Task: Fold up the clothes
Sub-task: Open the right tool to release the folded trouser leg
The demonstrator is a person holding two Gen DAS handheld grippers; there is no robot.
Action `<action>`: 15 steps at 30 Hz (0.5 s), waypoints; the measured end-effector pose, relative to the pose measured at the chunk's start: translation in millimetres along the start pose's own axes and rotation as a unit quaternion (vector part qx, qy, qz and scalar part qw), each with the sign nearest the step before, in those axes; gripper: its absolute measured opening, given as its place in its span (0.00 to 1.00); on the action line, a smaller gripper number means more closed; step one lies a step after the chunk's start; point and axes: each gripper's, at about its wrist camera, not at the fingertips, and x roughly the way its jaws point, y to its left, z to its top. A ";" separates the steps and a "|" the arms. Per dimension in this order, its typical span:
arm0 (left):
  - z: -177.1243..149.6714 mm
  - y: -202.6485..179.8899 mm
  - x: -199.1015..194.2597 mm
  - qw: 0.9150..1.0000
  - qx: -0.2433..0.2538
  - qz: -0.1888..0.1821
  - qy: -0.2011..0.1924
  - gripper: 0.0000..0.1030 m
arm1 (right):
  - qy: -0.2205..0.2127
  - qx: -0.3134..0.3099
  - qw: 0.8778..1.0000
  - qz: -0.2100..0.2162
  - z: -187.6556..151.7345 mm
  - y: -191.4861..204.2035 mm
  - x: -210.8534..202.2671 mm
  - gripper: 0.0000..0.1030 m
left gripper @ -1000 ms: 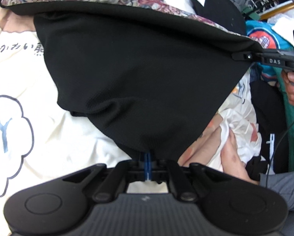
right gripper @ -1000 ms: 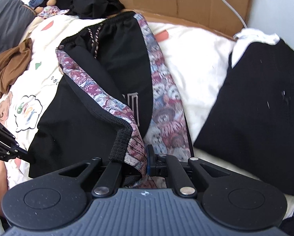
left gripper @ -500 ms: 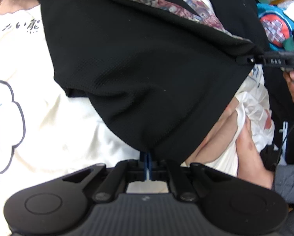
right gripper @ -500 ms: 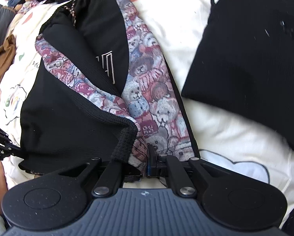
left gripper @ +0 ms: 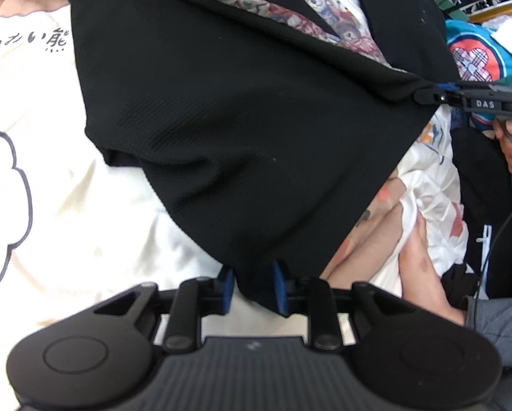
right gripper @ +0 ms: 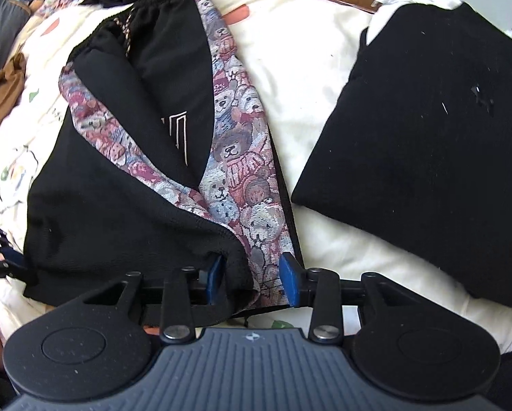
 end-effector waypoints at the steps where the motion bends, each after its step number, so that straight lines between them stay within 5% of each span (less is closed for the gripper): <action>1: -0.8 0.8 -0.1 1.000 0.000 -0.001 0.000 0.25 | 0.001 -0.005 1.000 0.000 1.1 0.4 -0.6 0.38; 6: -5.0 5.0 0.0 1.000 0.012 0.004 0.013 0.07 | -0.001 -0.015 1.000 0.003 4.7 -2.3 -3.6 0.10; 15: -12.2 8.0 -2.6 0.999 0.034 0.025 0.029 0.03 | 0.015 0.032 0.999 0.002 -7.0 -27.6 9.1 0.07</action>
